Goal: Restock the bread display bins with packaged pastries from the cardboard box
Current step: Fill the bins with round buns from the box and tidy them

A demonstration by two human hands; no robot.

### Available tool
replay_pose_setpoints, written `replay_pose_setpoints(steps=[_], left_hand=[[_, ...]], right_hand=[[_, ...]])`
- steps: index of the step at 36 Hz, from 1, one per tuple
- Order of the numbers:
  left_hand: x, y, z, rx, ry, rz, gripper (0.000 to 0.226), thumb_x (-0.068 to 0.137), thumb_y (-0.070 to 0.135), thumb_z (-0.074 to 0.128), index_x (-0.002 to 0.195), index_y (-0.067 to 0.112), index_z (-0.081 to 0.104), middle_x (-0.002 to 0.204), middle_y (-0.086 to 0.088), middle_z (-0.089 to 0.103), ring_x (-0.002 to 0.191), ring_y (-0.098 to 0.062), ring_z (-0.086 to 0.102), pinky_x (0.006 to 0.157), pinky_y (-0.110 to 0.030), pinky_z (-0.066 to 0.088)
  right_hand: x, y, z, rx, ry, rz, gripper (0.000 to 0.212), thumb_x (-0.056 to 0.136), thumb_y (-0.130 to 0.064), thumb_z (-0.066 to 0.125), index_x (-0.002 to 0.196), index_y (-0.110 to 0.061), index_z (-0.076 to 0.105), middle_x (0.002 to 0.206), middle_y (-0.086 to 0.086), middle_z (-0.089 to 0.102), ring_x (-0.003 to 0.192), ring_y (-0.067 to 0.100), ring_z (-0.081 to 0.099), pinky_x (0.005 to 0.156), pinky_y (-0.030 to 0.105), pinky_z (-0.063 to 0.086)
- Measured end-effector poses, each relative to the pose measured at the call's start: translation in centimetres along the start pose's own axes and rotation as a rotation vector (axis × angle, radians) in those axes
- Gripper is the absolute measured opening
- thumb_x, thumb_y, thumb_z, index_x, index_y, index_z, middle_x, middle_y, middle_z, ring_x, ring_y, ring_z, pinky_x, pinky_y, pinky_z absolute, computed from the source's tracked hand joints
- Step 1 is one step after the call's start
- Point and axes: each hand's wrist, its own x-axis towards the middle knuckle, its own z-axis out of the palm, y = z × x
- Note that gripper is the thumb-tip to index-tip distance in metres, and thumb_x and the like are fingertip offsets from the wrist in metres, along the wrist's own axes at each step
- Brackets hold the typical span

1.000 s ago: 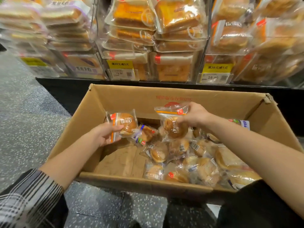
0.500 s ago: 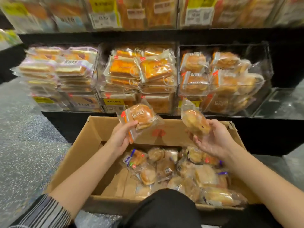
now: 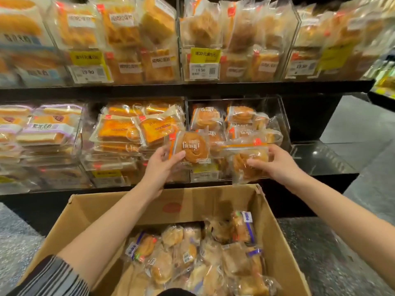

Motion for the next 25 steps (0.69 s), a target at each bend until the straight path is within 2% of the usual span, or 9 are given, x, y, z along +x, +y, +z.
replay_pose_setpoints(steps=[5, 8, 12, 14, 16, 18, 20, 23, 25], left_hand=[[2.7, 2.9, 3.8, 0.166, 0.062, 0.112, 0.079, 0.088, 0.022, 0.067, 0.150, 0.023, 0.020, 0.151, -0.007, 0.037, 0.134, -0.022, 0.042, 0.109, -0.044, 0.039], [4.4, 4.1, 6.1, 0.394, 0.085, 0.227, 0.075, 0.095, 0.023, 0.059, 0.153, 0.025, 0.011, 0.159, 0.000, 0.019, 0.143, -0.019, 0.024, 0.113, -0.033, 0.024], [6.5, 3.6, 8.4, 0.689, 0.102, 0.201, 0.063, 0.101, 0.019, 0.045, 0.154, 0.027, 0.012, 0.159, -0.011, 0.013, 0.142, -0.026, 0.024, 0.103, -0.018, 0.027], [6.9, 3.2, 9.3, 0.889, 0.173, 0.189, 0.064, 0.100, 0.009, 0.042, 0.154, 0.026, 0.012, 0.159, -0.016, 0.000, 0.144, -0.033, 0.018, 0.112, -0.034, 0.029], [6.9, 2.9, 10.2, 1.127, 0.270, 0.305, 0.066, 0.094, -0.002, 0.043, 0.151, 0.017, 0.018, 0.158, -0.015, -0.009, 0.145, -0.038, 0.004, 0.116, -0.046, 0.020], [6.9, 2.7, 10.9, 1.284, 0.263, 0.479, 0.063, 0.088, -0.002, 0.052, 0.145, 0.010, 0.029, 0.157, -0.017, 0.000, 0.143, -0.037, 0.006, 0.116, -0.044, 0.017], [7.2, 2.3, 11.1, 1.309, 0.146, 0.521, 0.062, 0.091, 0.009, 0.055, 0.147, 0.009, 0.028, 0.155, -0.014, 0.020, 0.141, -0.033, 0.015, 0.117, -0.041, 0.017], [7.9, 1.4, 10.6, 1.342, 0.091, 0.539, 0.056, 0.100, 0.042, 0.032, 0.148, 0.012, 0.031, 0.153, -0.007, 0.032, 0.143, -0.026, 0.020, 0.118, -0.041, 0.014], [8.2, 0.8, 10.4, 1.419, 0.076, 0.562, 0.063, 0.099, 0.052, 0.023, 0.150, 0.015, 0.028, 0.157, -0.005, 0.025, 0.147, -0.024, 0.012, 0.119, -0.042, 0.010]], right_hand=[[4.0, -3.2, -4.1, -0.413, 0.154, -0.214, 0.046, 0.082, -0.028, 0.074, 0.119, -0.014, 0.051, 0.105, 0.000, 0.058, 0.100, 0.020, 0.057, 0.084, 0.030, 0.043], [6.4, -4.6, -5.5, -0.494, 0.177, -0.265, 0.053, 0.085, -0.024, 0.071, 0.127, -0.017, 0.040, 0.114, 0.009, 0.061, 0.107, 0.029, 0.058, 0.097, 0.045, 0.044], [8.9, -6.0, -5.8, -0.723, 0.104, -0.314, 0.045, 0.092, -0.024, 0.061, 0.129, -0.020, 0.036, 0.114, 0.015, 0.060, 0.108, 0.036, 0.055, 0.097, 0.050, 0.041], [10.0, -6.2, -5.2, -0.869, 0.048, -0.338, 0.043, 0.094, -0.022, 0.059, 0.132, -0.016, 0.039, 0.118, 0.016, 0.059, 0.114, 0.035, 0.052, 0.101, 0.045, 0.037], [11.1, -5.6, -4.2, -0.989, 0.009, -0.341, 0.044, 0.095, -0.018, 0.055, 0.136, -0.013, 0.039, 0.126, 0.016, 0.054, 0.122, 0.035, 0.046, 0.110, 0.045, 0.026], [12.0, -4.7, -3.1, -1.005, -0.008, -0.300, 0.052, 0.095, -0.011, 0.050, 0.144, -0.012, 0.034, 0.137, 0.019, 0.042, 0.131, 0.035, 0.034, 0.115, 0.045, 0.017], [12.4, -4.0, -1.8, -0.929, 0.005, -0.251, 0.062, 0.093, -0.008, 0.046, 0.151, -0.018, 0.025, 0.152, 0.021, 0.022, 0.142, 0.036, 0.014, 0.119, 0.045, 0.006], [12.4, -2.8, 0.1, -0.836, 0.044, -0.252, 0.066, 0.098, -0.023, 0.037, 0.153, -0.036, 0.003, 0.162, 0.009, -0.004, 0.148, 0.028, -0.009, 0.118, 0.052, -0.005], [12.0, -1.6, 1.1, -0.912, 0.053, -0.312, 0.060, 0.099, -0.038, 0.032, 0.152, -0.039, 0.005, 0.162, 0.003, -0.011, 0.147, 0.025, -0.015, 0.117, 0.056, -0.005]])
